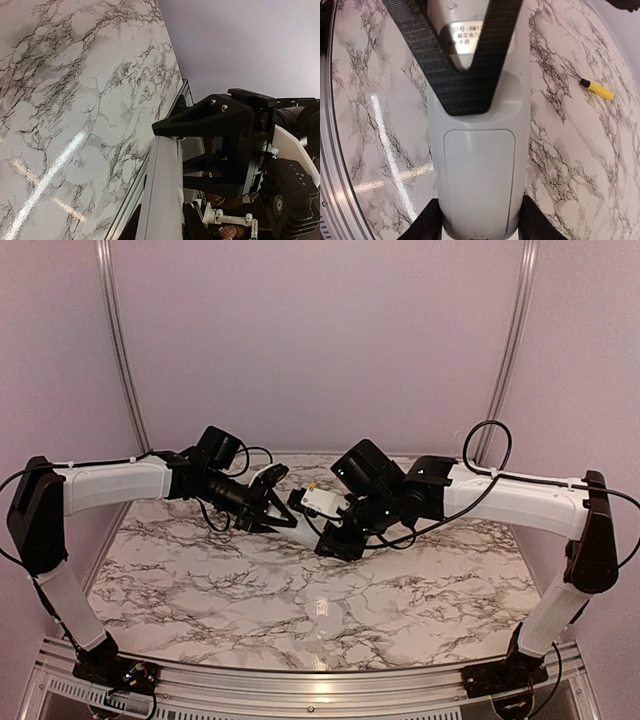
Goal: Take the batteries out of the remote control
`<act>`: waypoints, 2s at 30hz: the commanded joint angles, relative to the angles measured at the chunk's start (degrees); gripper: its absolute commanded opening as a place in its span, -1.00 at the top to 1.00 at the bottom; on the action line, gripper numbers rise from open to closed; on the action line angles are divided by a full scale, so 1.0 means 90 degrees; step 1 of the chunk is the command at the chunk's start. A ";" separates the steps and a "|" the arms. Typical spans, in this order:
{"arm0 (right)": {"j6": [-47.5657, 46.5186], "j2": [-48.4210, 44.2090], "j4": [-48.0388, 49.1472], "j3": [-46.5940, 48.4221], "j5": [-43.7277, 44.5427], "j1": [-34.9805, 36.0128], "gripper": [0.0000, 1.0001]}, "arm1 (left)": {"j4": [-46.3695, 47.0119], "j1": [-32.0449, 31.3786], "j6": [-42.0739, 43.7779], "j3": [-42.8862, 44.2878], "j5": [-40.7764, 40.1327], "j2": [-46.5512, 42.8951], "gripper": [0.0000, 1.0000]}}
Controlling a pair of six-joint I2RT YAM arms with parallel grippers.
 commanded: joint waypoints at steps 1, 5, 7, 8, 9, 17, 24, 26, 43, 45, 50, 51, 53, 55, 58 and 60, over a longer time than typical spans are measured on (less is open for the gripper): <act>0.0210 0.0090 0.0208 0.0340 0.0188 0.0061 0.49 | -0.0252 -0.0027 0.0114 0.0055 -0.0086 0.0034 0.83; 0.0340 0.0128 0.0150 0.0355 0.0139 0.0052 0.29 | -0.0337 -0.0027 0.0117 -0.0041 -0.0288 -0.0031 1.00; 0.0429 0.0084 0.0238 0.0267 0.0172 0.0060 0.02 | -0.0333 -0.0027 0.0129 -0.0117 -0.0465 -0.0105 1.00; 0.0470 0.0053 0.0294 0.0219 0.0186 0.0053 -0.14 | -0.0328 -0.0027 0.0136 -0.0147 -0.0531 -0.0136 1.00; 0.0529 0.0016 0.0346 0.0170 0.0211 0.0053 -0.29 | -0.0325 -0.0027 0.0132 -0.0172 -0.0597 -0.0175 1.00; 0.0765 -0.0098 0.0514 0.0038 0.0654 0.0035 -0.64 | 0.0017 -0.0017 0.0163 -0.0471 -0.0988 -0.0656 1.00; 0.1026 -0.0266 0.0677 0.0026 0.0852 -0.0076 -0.67 | 0.0225 0.0056 0.0149 -0.0762 -0.1586 -0.1023 1.00; 0.1102 -0.0329 0.0729 0.0006 0.0917 -0.0127 -0.67 | 0.0378 0.0066 0.0130 -0.0877 -0.1851 -0.1236 0.99; 0.1902 -0.0066 0.0826 0.0563 0.1728 -0.0553 -0.76 | 0.0379 0.1132 0.0001 -0.1843 -0.4067 -0.2679 1.00; 0.1931 0.0103 0.0790 0.0757 0.1714 -0.0554 -0.76 | 0.0383 0.1191 0.0101 -0.1918 -0.4149 -0.2822 1.00; 0.2145 0.0450 0.0761 0.1180 0.1613 -0.0585 -0.77 | 0.0810 0.1299 -0.0040 -0.2125 -0.3638 -0.2912 1.00; 0.2198 0.0488 0.0780 0.1257 0.1541 -0.0605 -0.77 | 0.0991 0.1314 -0.0118 -0.2189 -0.3496 -0.2915 1.00; 0.2360 0.0527 0.0792 0.1403 0.1347 -0.0668 -0.78 | 0.1284 0.1332 -0.0295 -0.2263 -0.3309 -0.2885 1.00; 0.2540 0.0540 0.0800 0.1557 0.1055 -0.0746 -0.78 | 0.1497 0.1366 -0.0476 -0.2275 -0.3169 -0.2761 1.00; 0.2733 0.0541 0.0836 0.1711 0.0825 -0.0816 -0.78 | 0.1601 0.1376 -0.0530 -0.2200 -0.3059 -0.2639 1.00; 0.2796 0.0565 0.0769 0.1868 0.0787 -0.0817 -0.78 | 0.1691 0.1371 -0.0573 -0.2196 -0.3041 -0.2640 1.00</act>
